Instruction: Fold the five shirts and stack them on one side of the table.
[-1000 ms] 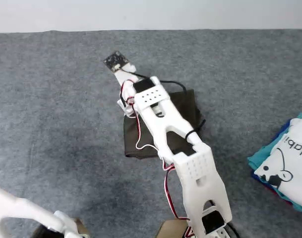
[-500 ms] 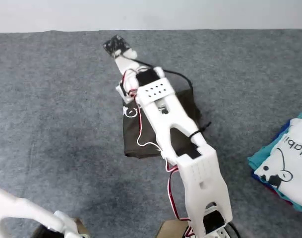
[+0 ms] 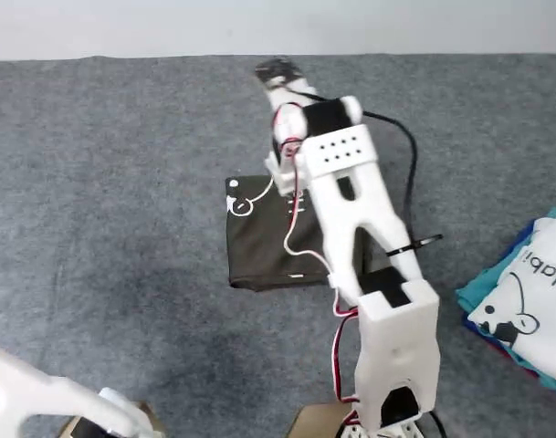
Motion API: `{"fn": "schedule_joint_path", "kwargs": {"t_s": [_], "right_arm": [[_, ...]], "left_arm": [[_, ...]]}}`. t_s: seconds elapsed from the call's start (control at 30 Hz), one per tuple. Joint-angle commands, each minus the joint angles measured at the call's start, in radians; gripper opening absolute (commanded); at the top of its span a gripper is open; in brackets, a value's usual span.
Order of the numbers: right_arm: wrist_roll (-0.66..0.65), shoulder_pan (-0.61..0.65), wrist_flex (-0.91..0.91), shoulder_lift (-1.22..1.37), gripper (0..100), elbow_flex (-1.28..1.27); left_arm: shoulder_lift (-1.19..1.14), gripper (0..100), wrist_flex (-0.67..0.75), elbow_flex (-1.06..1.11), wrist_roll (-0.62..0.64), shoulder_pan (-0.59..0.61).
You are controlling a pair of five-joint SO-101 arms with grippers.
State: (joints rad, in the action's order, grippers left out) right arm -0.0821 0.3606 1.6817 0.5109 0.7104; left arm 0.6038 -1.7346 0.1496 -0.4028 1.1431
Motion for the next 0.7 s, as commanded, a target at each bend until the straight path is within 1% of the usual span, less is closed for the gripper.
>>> {"fn": "schedule_joint_path", "kwargs": {"t_s": [0.0, 0.07, 0.13, 0.33, 0.4, 0.47, 0.57, 0.67], "right_arm": [[0.089, -0.058, 0.076, -0.071, 1.4, 0.052], [0.132, -0.084, 0.097, -0.074, 1.7, 0.052], [0.146, -0.101, 0.107, -0.074, 3.6, 0.052], [0.169, -0.13, 0.102, -0.074, 25.3, -0.028], [0.196, -0.13, 0.09, -0.068, 26.9, -0.066], [0.196, -0.128, 0.056, -0.067, 27.0, -0.109], [0.195, -0.131, -0.044, -0.067, 27.2, -0.203], [0.193, -0.136, -0.148, -0.065, 29.7, -0.307]], "left_arm": [[0.023, 0, -0.02, 0.033, -0.054, 0.0], [0.023, 0, -0.02, 0.056, -0.064, 0.002], [0.023, 0, -0.02, 0.071, -0.072, -0.002], [0.018, 0, -0.018, 0.077, -0.107, -0.005], [0.018, 0, -0.018, 0.077, -0.114, -0.005], [0.018, 0, -0.018, 0.077, -0.114, -0.005], [0.018, 0, -0.018, 0.077, -0.114, -0.005], [0.021, 0, -0.018, 0.077, -0.114, -0.005]]}}
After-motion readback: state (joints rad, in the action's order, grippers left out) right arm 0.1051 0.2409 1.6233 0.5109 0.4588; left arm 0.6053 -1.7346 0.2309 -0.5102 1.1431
